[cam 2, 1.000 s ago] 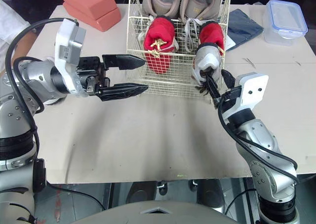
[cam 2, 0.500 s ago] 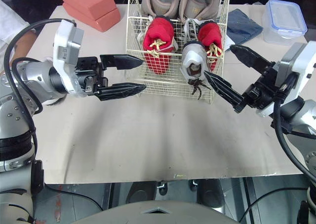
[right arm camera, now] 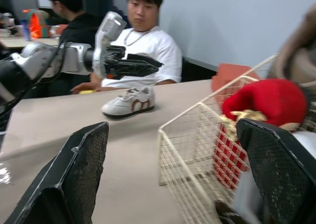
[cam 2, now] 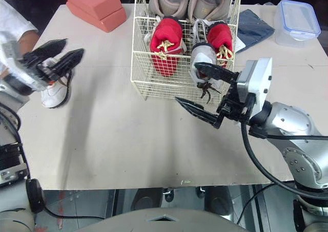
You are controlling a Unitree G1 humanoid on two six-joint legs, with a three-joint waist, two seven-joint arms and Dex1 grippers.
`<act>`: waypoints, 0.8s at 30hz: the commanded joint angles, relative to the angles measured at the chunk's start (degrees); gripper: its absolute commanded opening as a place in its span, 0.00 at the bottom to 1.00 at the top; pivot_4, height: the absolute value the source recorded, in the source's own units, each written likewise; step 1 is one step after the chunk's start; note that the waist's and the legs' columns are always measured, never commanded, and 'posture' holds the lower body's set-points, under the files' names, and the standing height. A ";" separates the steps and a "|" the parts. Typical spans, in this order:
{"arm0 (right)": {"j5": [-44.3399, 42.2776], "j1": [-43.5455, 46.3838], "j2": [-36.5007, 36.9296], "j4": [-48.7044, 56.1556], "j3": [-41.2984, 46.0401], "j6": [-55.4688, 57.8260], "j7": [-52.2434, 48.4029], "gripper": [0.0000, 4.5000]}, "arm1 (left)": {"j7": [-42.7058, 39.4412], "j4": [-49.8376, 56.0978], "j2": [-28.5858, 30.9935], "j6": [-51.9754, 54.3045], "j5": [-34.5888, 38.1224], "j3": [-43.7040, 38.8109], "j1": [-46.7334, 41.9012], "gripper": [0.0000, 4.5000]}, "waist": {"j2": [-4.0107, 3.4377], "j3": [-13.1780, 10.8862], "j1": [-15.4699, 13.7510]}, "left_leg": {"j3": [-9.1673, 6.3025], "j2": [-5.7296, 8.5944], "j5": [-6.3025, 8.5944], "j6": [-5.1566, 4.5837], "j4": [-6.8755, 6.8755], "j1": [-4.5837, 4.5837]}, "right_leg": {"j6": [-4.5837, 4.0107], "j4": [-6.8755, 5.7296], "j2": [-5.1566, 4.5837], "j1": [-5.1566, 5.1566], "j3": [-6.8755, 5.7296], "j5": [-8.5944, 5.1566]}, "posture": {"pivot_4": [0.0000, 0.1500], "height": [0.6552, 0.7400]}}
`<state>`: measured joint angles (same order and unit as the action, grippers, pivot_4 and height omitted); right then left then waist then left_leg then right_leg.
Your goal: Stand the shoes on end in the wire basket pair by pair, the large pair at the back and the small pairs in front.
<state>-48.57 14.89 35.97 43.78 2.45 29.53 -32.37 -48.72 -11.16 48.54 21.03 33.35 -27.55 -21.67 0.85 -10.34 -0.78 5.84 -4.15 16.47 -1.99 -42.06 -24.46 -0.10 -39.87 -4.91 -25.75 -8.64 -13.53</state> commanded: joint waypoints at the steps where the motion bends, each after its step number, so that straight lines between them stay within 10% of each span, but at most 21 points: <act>1: 1.82 0.01 -0.93 0.82 -0.66 -2.20 -1.16 0.90 | -0.75 -8.46 1.79 -6.79 -2.72 -3.69 0.10 0.96 | 0.02 0.01 -0.05 | 0.00 0.00 0.00 0.00 0.00 -0.01 | 0.00 0.00 -0.01 -0.01 -0.01 0.00 | 1.00 0.36; 24: 10.42 -3.58 -4.78 0.31 -2.36 -5.38 -2.21 0.90 | -1.90 -61.83 9.51 -16.66 -15.38 1.16 -25.53 0.96 | 0.47 0.22 0.09 | -0.07 0.00 0.02 -0.03 -0.09 -0.18 | 0.02 -0.05 -0.03 -0.07 -0.38 -0.01 | 1.00 0.36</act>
<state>-38.37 11.33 31.46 42.97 -0.30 25.64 -34.56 -49.87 -72.44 56.10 2.57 18.09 -25.93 -45.69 1.32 -10.12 -0.69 5.76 -4.15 16.49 -2.02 -42.15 -24.64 -0.08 -39.92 -4.93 -25.82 -9.01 -13.54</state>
